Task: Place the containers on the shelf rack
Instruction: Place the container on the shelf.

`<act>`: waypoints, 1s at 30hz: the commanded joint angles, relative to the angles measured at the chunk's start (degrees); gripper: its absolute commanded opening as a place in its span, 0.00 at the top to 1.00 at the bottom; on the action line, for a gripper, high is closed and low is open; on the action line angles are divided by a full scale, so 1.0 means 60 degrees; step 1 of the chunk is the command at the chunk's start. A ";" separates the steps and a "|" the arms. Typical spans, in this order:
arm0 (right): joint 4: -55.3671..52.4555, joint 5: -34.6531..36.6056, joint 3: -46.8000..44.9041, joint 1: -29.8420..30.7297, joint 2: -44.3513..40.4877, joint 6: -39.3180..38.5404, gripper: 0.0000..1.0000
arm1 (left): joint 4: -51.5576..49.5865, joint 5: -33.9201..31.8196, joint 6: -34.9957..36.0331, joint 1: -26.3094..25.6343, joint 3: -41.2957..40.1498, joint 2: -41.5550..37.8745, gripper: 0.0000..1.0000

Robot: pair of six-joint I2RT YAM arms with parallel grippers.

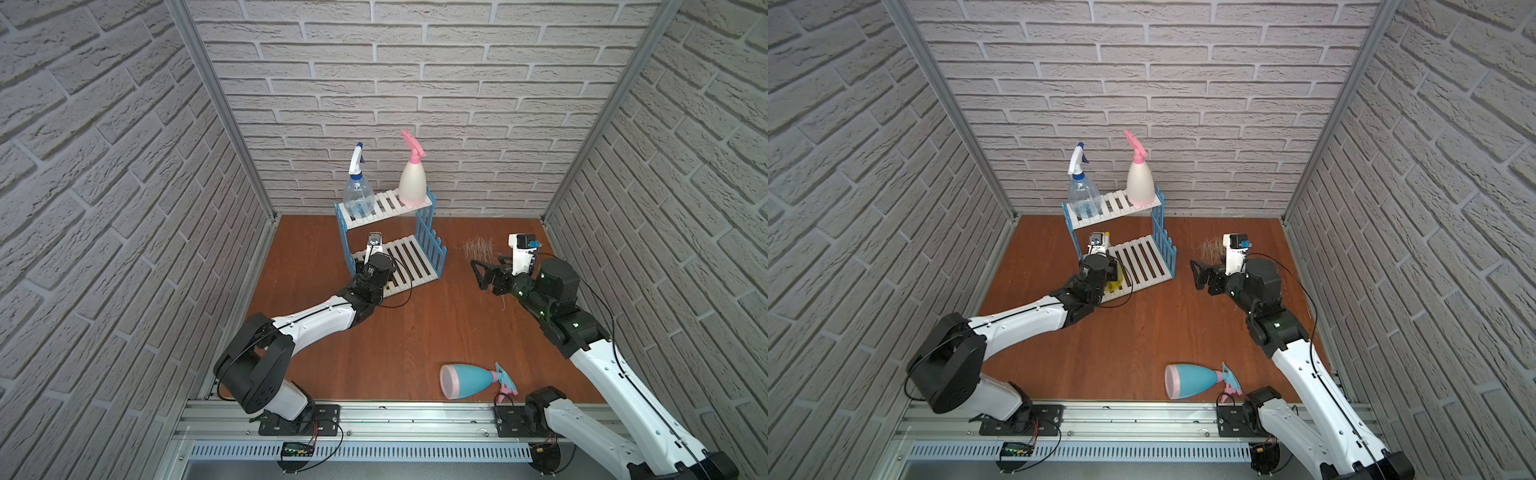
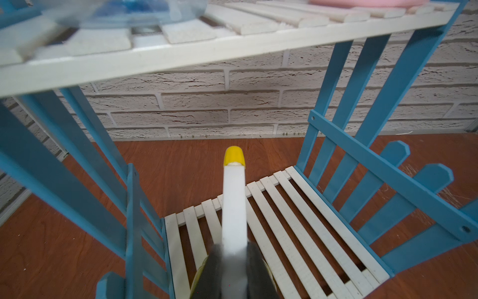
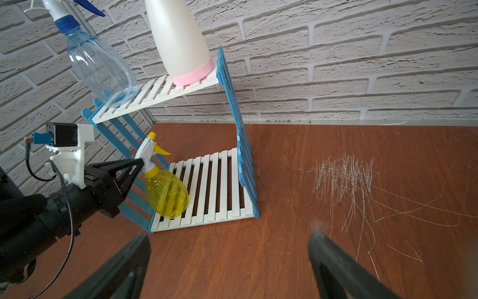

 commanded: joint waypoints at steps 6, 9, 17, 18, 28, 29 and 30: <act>0.0401 -0.0054 0.0026 0.0026 0.0013 0.0070 0.01 | 0.0197 0.0150 -0.0099 0.0061 -0.0174 -0.0070 0.66; 0.0402 -0.0039 0.0054 0.0026 0.0014 0.0048 0.01 | 0.0175 0.0194 -0.0098 0.0073 -0.0166 -0.0098 0.61; 0.0207 0.0020 0.0148 0.0026 -0.0008 0.0063 0.01 | 0.0038 0.0283 -0.0055 0.0074 -0.0124 -0.0379 0.34; 0.0165 0.0047 0.0184 0.0023 -0.0013 0.0081 0.01 | -0.0022 0.0306 -0.0062 0.0057 -0.0117 -0.0472 0.29; -0.2176 0.0625 0.1470 0.0024 -0.0136 0.0719 0.01 | -0.1729 0.0786 -0.0255 -0.0018 -0.0154 -0.2552 0.02; -0.2683 0.0774 0.1749 0.0026 -0.0065 0.0982 0.01 | -0.2023 0.0860 -0.0259 -0.0026 -0.0217 -0.3013 0.02; -0.3086 0.0813 0.1900 0.0026 0.0013 0.1148 0.01 | -0.2190 0.0920 -0.0249 -0.0012 -0.0275 -0.3328 0.02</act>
